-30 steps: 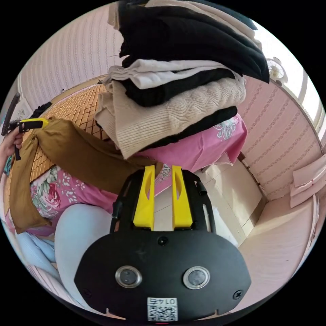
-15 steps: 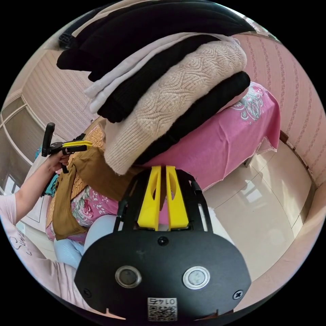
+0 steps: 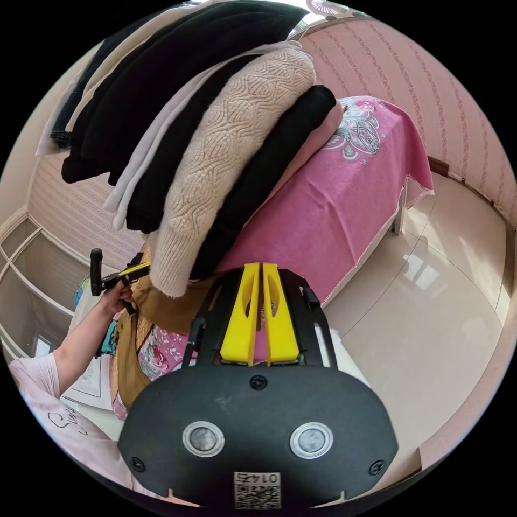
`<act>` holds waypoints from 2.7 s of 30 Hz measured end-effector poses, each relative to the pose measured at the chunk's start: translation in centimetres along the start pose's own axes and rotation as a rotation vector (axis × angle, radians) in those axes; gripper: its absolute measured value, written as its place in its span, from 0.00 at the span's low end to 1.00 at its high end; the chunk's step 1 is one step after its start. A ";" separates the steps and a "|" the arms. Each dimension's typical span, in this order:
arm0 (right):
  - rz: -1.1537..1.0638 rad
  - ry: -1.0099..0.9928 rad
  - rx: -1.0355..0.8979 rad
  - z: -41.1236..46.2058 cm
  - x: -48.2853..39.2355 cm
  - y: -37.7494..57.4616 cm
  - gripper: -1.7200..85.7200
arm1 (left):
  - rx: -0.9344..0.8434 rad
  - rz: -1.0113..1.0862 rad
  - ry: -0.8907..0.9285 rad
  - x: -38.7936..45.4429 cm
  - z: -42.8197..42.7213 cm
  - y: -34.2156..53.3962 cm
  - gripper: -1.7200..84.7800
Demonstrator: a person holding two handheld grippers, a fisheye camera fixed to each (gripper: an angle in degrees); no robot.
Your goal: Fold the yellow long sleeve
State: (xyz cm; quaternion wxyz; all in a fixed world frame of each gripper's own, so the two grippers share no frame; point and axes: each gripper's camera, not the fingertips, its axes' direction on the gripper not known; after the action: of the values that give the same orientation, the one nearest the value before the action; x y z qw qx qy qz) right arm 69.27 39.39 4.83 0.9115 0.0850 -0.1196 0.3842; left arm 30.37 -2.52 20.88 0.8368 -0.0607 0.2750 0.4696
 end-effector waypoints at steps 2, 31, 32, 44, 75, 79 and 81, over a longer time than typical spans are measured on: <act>-0.006 -0.002 -0.002 0.0 -0.4 0.0 0.03 | 0.086 -0.034 0.031 -1.1 -2.9 1.7 0.09; -0.775 -0.055 -0.687 15.2 -35.8 13.3 0.02 | 0.015 -0.771 -0.143 -5.3 -22.9 63.9 0.01; -0.788 -0.035 -0.713 15.2 -36.3 13.2 0.02 | 0.021 -0.766 -0.138 -5.2 -23.3 64.3 0.01; -0.901 0.016 -0.781 19.0 -43.8 9.2 0.06 | 0.015 -0.716 -0.246 -7.7 -30.1 66.4 0.07; -1.151 -0.021 -0.605 51.2 -69.0 -5.1 0.03 | -0.004 -0.451 -0.308 -37.9 -11.5 32.0 0.03; -1.088 -0.003 -0.596 50.4 -68.2 -6.0 0.08 | 0.032 -0.489 -0.310 -37.8 -15.1 34.1 0.08; -1.073 0.026 -0.531 47.9 -67.2 -7.0 0.09 | 0.066 -0.479 -0.307 -37.1 -17.8 36.0 0.09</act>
State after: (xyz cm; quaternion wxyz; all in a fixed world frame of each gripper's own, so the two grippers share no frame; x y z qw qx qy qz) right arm 21.54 -22.94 31.20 0.9697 -0.1021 -0.1407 -0.1719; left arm -21.42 -16.98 30.74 0.9572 -0.0248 0.1381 0.2530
